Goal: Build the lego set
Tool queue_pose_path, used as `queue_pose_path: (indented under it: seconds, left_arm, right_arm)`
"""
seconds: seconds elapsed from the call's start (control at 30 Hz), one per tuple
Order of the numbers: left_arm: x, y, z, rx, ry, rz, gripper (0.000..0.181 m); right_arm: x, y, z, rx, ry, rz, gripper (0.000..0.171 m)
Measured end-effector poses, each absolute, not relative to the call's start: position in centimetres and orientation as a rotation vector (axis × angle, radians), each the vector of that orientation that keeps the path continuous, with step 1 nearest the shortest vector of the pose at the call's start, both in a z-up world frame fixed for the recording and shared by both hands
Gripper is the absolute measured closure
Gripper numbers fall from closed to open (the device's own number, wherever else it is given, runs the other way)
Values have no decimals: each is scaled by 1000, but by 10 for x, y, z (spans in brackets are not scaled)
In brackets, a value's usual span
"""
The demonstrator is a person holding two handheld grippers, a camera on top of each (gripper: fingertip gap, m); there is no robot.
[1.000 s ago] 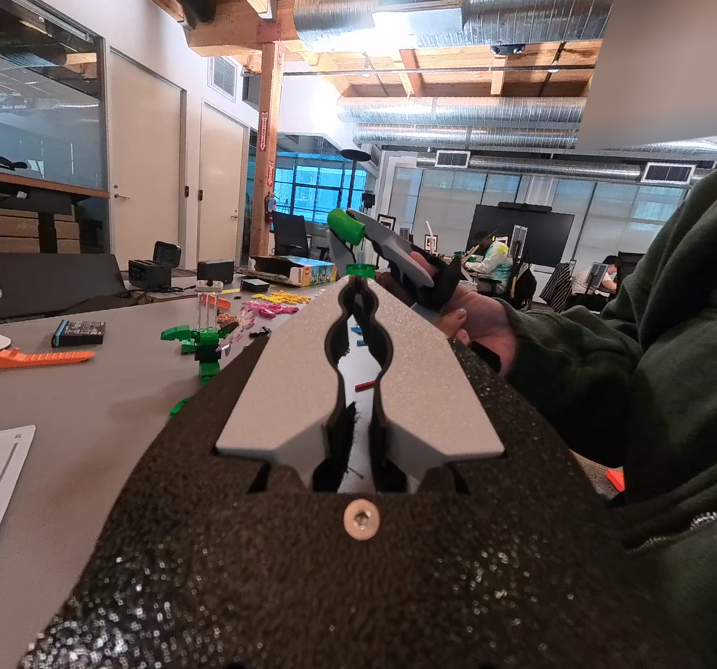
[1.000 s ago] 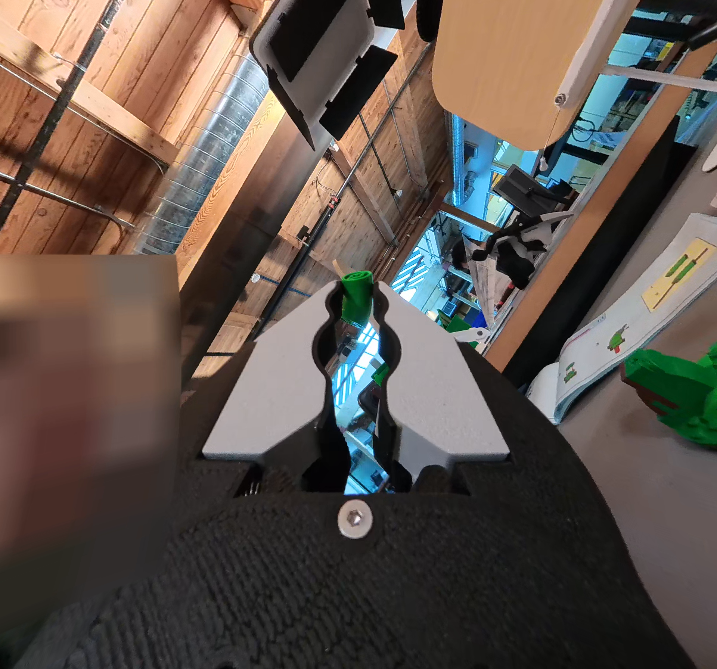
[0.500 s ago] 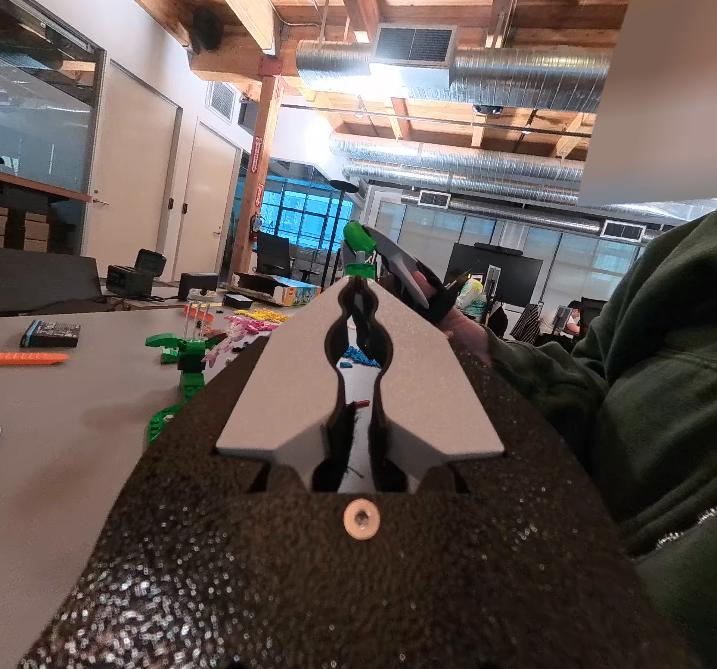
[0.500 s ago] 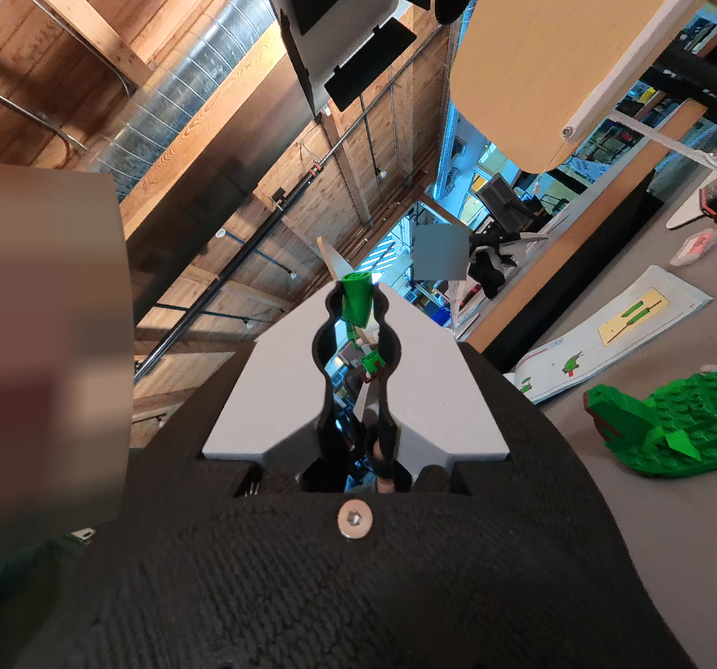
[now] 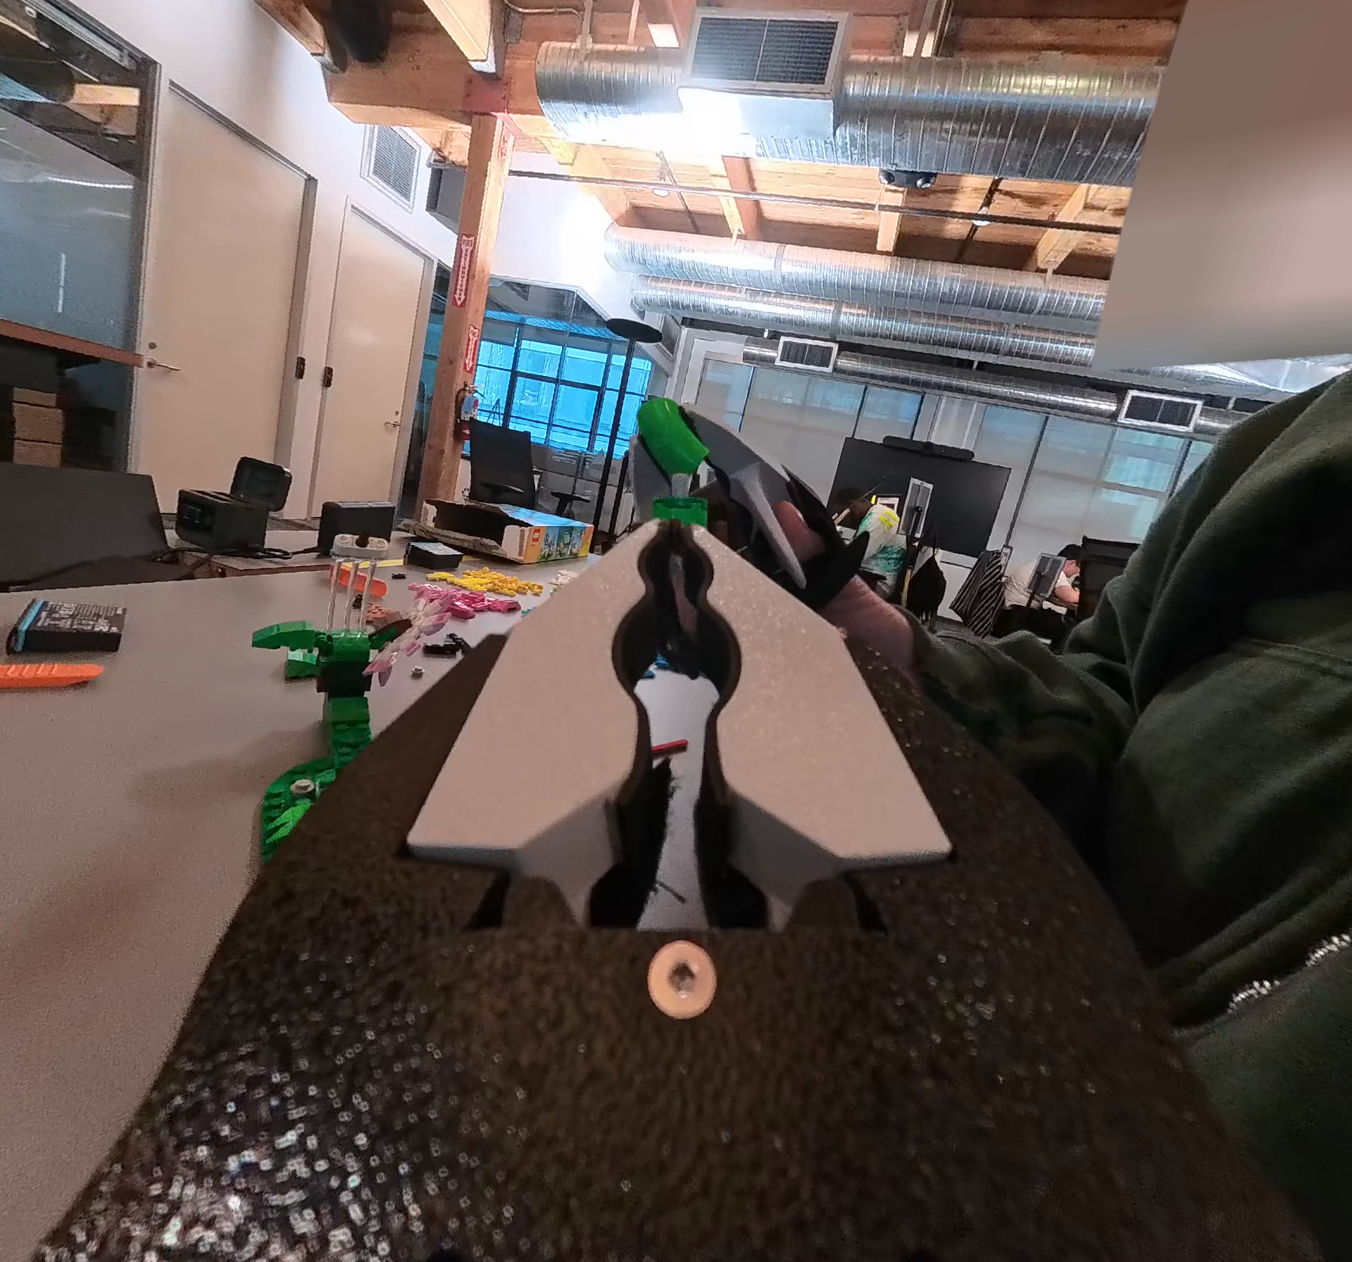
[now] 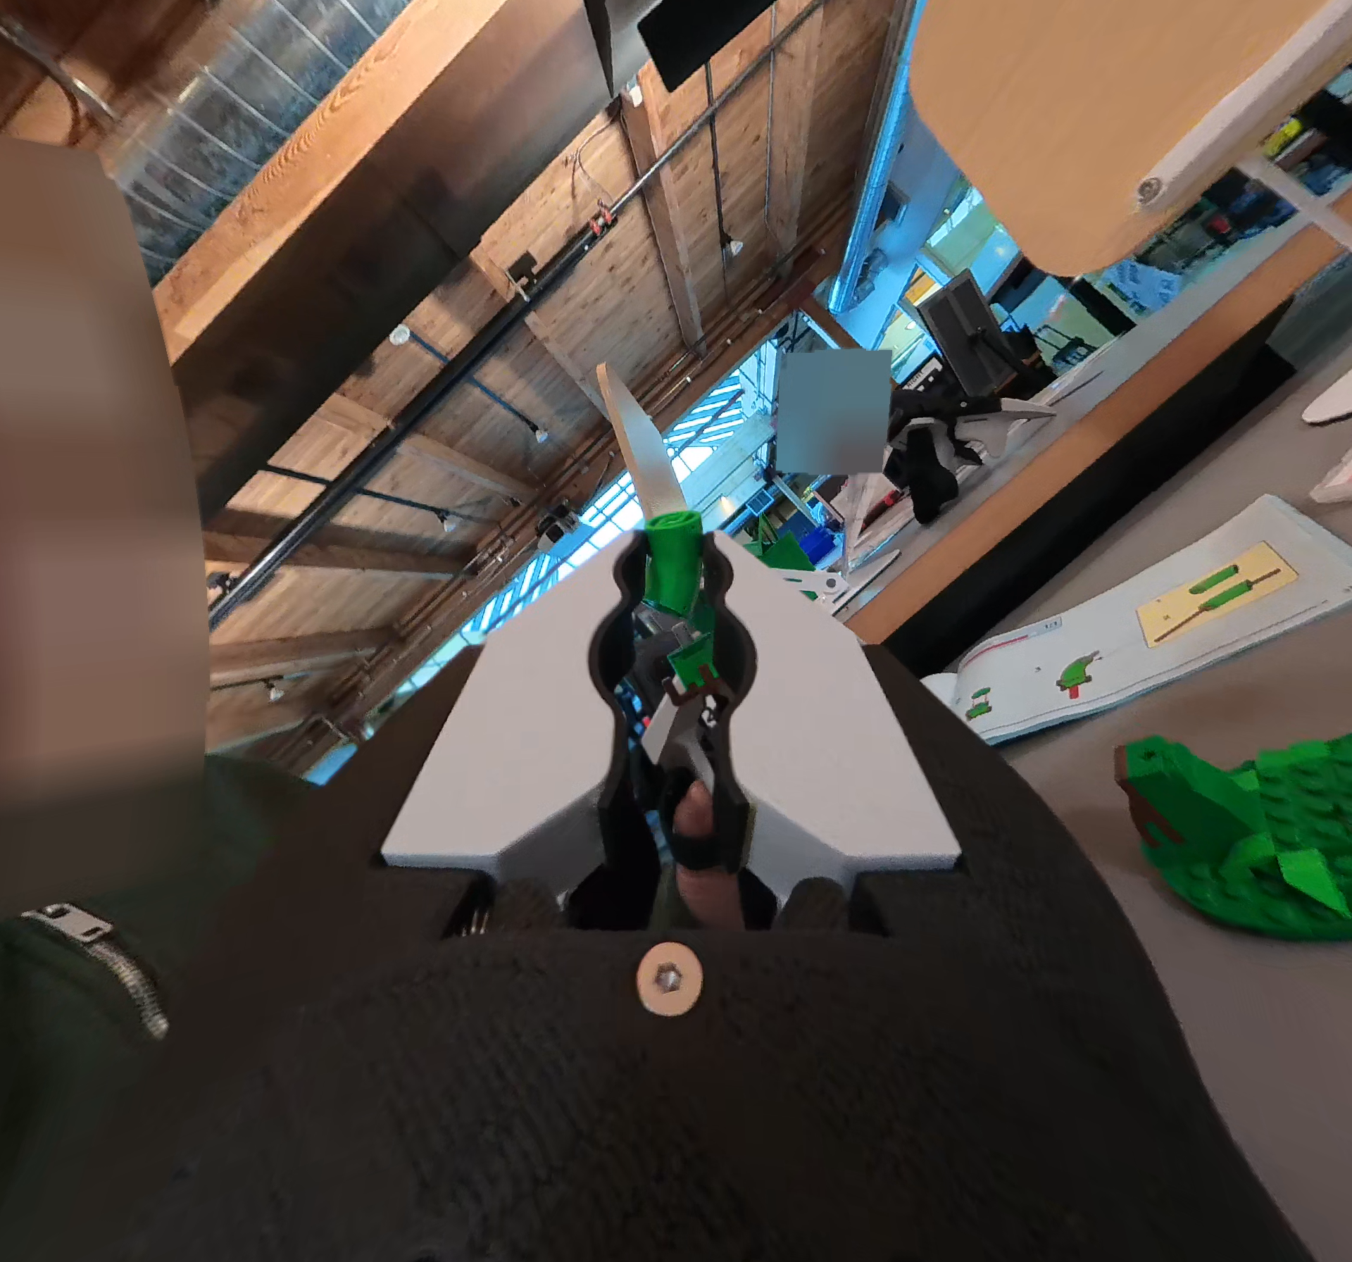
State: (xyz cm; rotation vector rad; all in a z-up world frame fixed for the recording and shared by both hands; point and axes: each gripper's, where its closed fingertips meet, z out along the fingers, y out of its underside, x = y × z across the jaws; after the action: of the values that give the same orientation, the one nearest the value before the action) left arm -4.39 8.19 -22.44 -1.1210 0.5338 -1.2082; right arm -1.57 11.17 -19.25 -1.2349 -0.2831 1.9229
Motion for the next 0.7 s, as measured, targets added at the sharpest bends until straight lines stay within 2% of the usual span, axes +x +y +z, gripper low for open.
queue_pose_path:
  seconds: [0.53,0.6,0.7]
  left_arm:
    - [-40,75,-223,-1108,554,-1293,181]
    - [-43,77,-222,-1105,536,-1277,181]
    - [-51,84,-222,-1115,489,-1189,181]
  right_arm:
    - [-30,102,-187,-1121,-502,1784,157]
    - [-18,119,-199,-1261,-494,1653,157]
    - [2,135,-244,-1610,-670,1340,158]
